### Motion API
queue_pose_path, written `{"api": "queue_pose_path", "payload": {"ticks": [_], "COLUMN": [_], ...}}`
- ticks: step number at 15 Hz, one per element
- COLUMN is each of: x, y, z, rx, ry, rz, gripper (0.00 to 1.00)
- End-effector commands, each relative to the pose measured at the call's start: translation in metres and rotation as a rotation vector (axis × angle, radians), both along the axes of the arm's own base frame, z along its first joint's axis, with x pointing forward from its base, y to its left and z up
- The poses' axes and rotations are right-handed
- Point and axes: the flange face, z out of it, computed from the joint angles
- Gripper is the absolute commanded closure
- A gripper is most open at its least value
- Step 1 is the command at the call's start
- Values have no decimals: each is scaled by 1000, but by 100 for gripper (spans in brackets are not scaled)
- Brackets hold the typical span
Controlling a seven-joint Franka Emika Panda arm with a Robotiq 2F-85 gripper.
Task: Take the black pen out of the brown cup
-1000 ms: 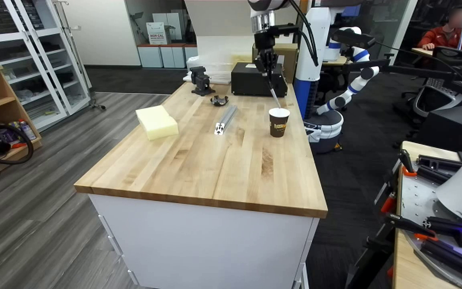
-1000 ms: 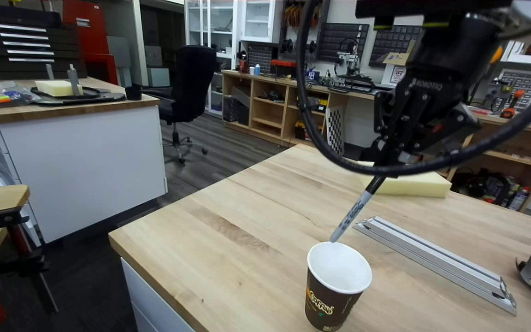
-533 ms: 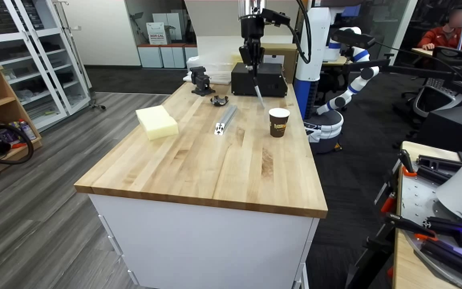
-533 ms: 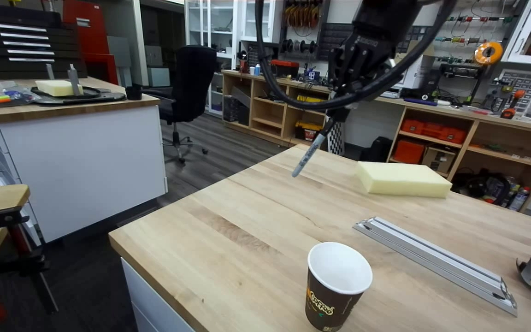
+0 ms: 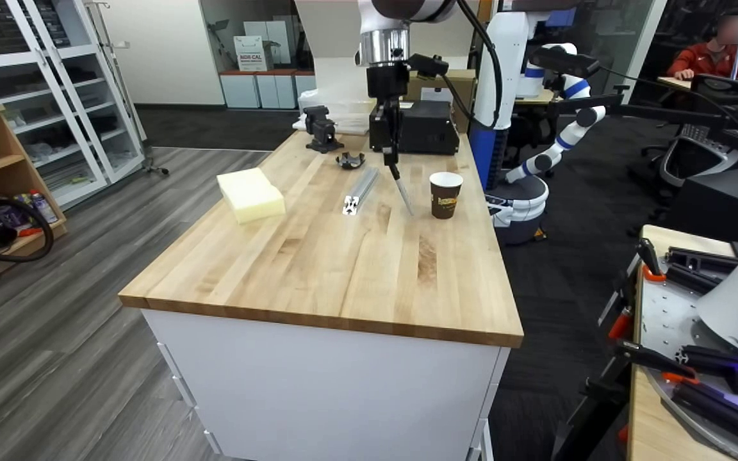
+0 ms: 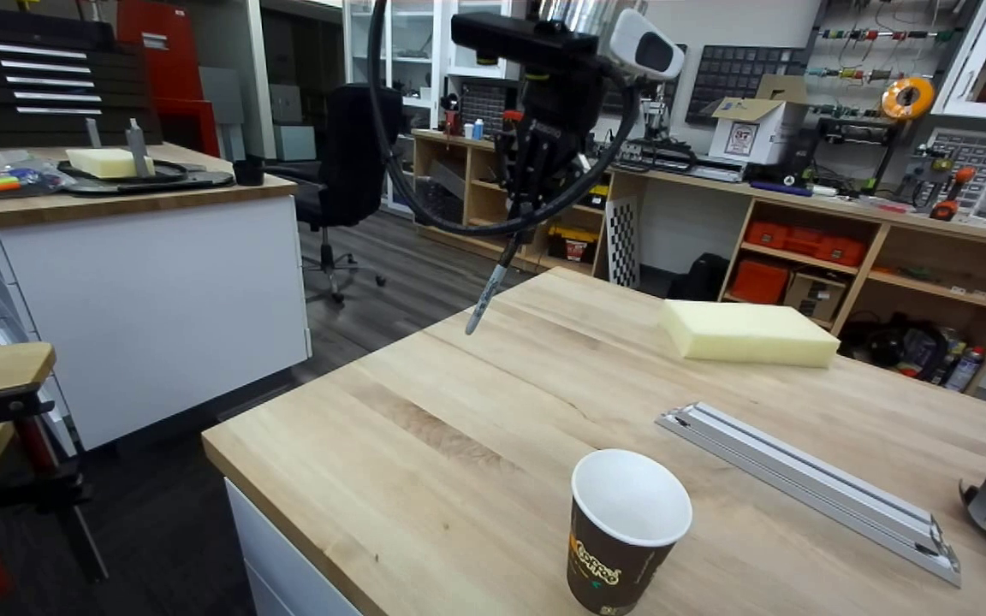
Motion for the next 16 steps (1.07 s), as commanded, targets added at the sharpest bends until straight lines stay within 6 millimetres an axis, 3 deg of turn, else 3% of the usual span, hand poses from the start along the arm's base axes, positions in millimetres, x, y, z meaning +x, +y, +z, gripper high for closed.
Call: {"api": "queue_pose_path", "payload": {"ticks": [1,5,6,7,16], "x": [-33,-54,-58,-61,-61], "y": [29,56,60,63,52], "z": [-10,-24,-25,-25,-6], "rx": [-49,-56,-51,-47,-50], "ry": [-45,-16,-1,5,-17], "rz": [93,156,160,170,142], "gripper": [96,96,60,59,3]}}
